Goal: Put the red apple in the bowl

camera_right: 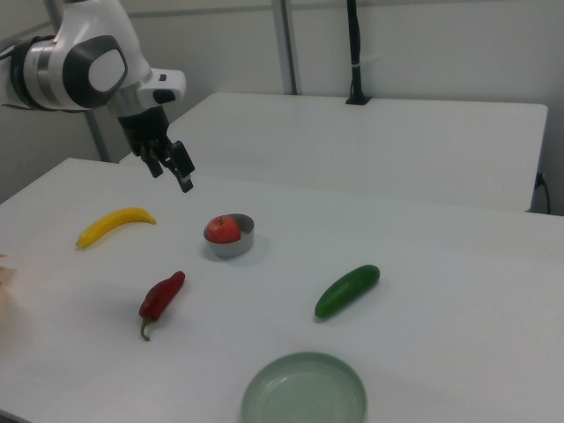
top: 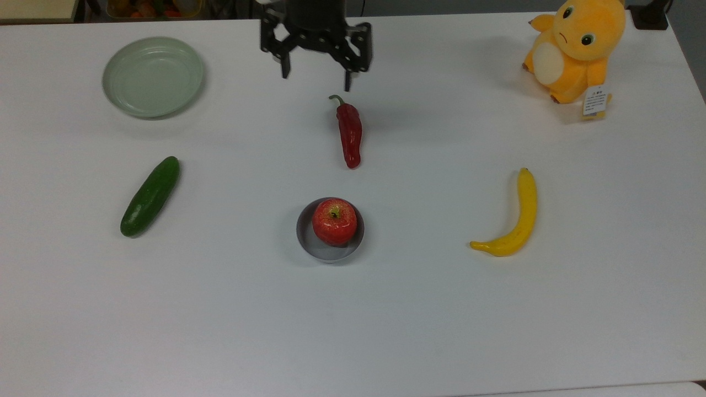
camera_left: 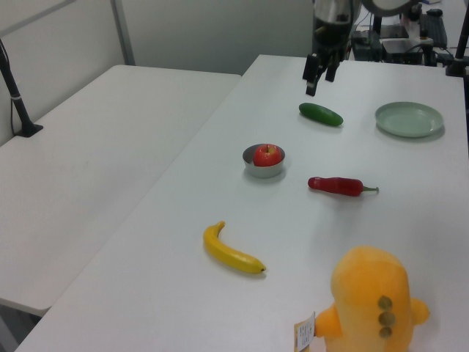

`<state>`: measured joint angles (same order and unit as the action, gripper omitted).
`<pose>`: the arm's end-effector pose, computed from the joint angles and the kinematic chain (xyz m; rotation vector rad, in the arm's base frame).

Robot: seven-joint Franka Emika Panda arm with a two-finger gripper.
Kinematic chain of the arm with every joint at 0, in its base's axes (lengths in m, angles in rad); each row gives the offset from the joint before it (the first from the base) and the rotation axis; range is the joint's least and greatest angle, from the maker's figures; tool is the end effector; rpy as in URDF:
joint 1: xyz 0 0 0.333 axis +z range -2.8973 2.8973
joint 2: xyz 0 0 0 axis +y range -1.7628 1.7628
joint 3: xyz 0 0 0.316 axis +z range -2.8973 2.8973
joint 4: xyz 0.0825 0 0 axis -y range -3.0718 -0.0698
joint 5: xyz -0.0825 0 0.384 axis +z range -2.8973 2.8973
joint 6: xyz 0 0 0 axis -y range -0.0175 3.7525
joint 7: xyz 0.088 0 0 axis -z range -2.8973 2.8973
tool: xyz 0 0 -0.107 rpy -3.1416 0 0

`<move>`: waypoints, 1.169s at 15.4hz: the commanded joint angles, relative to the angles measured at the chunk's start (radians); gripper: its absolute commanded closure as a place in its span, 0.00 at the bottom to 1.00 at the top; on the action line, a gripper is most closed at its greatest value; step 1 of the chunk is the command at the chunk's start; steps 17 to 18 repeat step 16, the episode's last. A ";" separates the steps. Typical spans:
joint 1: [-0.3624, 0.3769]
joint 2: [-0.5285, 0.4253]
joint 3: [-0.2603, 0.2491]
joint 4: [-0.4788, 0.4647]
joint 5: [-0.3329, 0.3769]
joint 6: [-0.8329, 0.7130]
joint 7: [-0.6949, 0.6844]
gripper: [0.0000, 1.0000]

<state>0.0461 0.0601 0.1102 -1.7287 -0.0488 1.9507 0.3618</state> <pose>0.5916 0.0884 0.5498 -3.1135 0.2995 -0.2620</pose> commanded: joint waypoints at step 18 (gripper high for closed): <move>0.043 -0.060 -0.116 -0.083 0.035 -0.010 -0.104 0.00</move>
